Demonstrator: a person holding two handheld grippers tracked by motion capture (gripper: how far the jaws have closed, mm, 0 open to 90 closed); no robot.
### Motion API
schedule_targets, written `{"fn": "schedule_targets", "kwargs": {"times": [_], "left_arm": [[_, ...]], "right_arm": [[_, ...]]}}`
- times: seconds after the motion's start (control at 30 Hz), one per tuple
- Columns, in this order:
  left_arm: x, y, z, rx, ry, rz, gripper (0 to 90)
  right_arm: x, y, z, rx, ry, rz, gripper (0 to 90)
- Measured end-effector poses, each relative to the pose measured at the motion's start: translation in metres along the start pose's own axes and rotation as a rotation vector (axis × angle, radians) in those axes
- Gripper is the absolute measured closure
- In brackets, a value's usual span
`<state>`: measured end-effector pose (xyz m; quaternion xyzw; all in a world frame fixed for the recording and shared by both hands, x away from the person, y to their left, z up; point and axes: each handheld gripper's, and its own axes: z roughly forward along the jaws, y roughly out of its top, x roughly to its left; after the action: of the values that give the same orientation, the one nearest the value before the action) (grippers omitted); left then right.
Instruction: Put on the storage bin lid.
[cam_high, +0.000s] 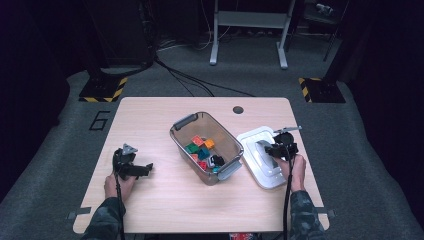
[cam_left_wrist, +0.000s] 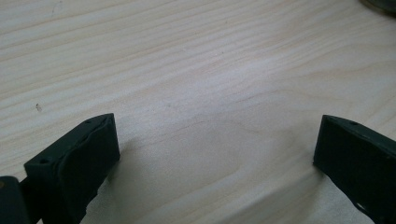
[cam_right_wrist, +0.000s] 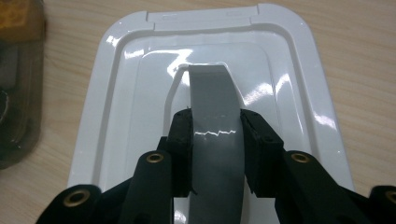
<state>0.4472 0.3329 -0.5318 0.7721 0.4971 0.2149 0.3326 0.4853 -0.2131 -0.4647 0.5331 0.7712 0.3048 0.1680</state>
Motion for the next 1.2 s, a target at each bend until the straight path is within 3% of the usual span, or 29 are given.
{"fn": "schedule_targets", "kwargs": {"times": [0.1,0.2,0.67,1.2], "left_arm": [[0.000,0.000,0.000,0.000,0.000,-0.001,0.0],[0.000,0.000,0.000,0.000,0.000,-0.001,0.0],[0.000,0.000,0.000,0.000,0.000,0.000,0.0],[0.000,0.000,0.000,0.000,0.000,-0.001,0.0]], "right_arm": [[0.000,0.002,-0.006,-0.005,0.002,0.005,67.0],[-0.002,0.005,-0.012,-0.022,-0.005,-0.027,67.0],[-0.008,0.019,-0.036,-0.035,-0.006,-0.021,67.0],[0.001,0.063,-0.074,-0.065,-0.035,-0.073,67.0]]}}
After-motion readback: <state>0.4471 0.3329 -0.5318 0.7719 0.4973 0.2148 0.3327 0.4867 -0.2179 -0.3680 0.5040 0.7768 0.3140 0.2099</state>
